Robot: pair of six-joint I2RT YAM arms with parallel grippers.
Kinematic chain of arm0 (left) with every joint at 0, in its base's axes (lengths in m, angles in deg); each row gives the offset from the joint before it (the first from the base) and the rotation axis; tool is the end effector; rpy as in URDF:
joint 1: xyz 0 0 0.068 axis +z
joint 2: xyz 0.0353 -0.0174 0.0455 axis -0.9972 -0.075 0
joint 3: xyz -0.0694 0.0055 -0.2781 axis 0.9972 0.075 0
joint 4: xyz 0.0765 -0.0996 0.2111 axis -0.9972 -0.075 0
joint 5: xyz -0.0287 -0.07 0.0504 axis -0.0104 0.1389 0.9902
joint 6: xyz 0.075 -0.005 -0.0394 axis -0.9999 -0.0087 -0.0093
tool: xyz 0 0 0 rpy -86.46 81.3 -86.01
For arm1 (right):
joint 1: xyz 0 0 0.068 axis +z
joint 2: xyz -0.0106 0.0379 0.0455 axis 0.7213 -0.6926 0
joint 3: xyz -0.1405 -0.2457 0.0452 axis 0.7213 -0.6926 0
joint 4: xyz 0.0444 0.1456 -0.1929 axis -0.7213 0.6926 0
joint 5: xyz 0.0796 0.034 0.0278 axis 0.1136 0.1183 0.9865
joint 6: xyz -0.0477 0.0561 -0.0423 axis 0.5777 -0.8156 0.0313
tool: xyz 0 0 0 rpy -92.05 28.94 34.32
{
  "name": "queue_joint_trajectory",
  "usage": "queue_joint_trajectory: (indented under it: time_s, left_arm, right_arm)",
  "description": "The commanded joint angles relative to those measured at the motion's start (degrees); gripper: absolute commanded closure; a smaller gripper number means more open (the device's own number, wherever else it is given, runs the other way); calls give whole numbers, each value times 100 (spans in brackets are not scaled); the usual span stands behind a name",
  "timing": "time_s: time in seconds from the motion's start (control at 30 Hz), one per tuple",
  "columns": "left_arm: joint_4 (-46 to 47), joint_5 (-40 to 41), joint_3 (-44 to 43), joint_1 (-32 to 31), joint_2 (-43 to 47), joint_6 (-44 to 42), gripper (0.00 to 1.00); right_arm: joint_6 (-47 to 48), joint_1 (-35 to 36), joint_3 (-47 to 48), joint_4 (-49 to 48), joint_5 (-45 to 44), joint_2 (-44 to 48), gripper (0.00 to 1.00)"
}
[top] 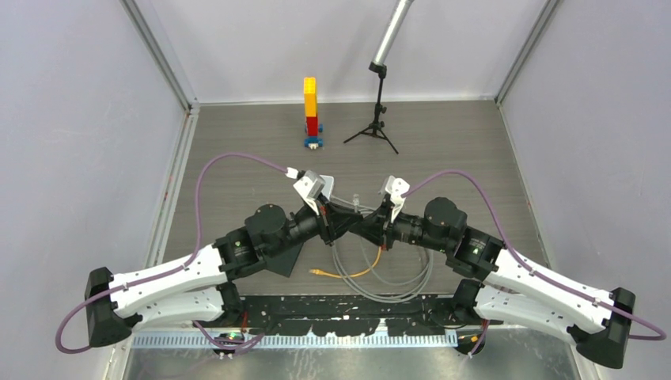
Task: Insert the plug into the switch port
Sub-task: Pick up the connector from the center of the board.
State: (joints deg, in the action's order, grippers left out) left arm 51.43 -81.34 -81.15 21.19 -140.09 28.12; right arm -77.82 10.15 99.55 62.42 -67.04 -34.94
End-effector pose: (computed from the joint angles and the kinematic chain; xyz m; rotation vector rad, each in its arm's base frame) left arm 0.1060 -0.2077 0.3539 0.4510 1.6353 -1.1946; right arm 0.0976 0.1743 0.3292 -0.8909 1.5634 0.9937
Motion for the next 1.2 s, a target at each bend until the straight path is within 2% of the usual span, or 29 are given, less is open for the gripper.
queue_joint_trajectory:
  time_s: [0.0,0.03,0.1,0.17,0.27,0.4,0.63,0.77,0.83,0.97,1.0,1.03,1.07,1.1,1.13,1.17]
  left_arm:
    - [423,53,-122,-9,1,2,100]
    - [516,-59,-89,-13,19,-51,100]
    - [925,-411,85,-16,105,-187,100]
    - [1427,-886,309,-16,210,-269,100]
    - [1729,-1685,380,-13,300,-401,100]
    - [1770,-2583,223,-10,299,-436,100]
    - [2194,-3191,181,-10,266,-257,100]
    - [2381,-3325,194,-17,225,-220,100]
    - [2469,-3382,205,-11,198,-183,100]
    - [2476,-3237,224,-14,186,-141,100]
    - [2363,-3021,236,-16,215,-148,96]
    - [2253,-2820,256,-11,257,-163,85]
    - [2110,-2619,267,-16,306,-200,66]
    - [1878,-2333,264,-10,366,-257,54]
    - [1629,-2038,242,-16,447,-307,45]
    - [1375,-1749,224,-11,491,-386,40]
  right_arm:
    - [110,2,26,-387,244,105,99]
    - [114,2,17,-377,283,129,99]
    - [109,2,-5,-332,399,212,88]
    - [129,2,-43,-304,711,355,69]
    - [167,-1,-131,-305,1254,620,48]
    - [147,0,-214,-335,1702,902,44]
    - [-88,2,-433,-743,2063,1158,57]
    - [-156,1,-464,-879,2228,1089,61]
    - [-180,2,-468,-941,2295,1029,69]
    - [-175,-2,-428,-1038,2202,892,98]
    - [-161,2,-410,-1010,2091,880,99]
    - [-137,2,-399,-960,1985,883,99]
    - [-78,2,-387,-861,1838,893,100]
    - [-24,2,-374,-748,1554,908,100]
    - [15,2,-353,-632,1309,920,100]
    - [58,-2,-334,-509,1039,922,99]
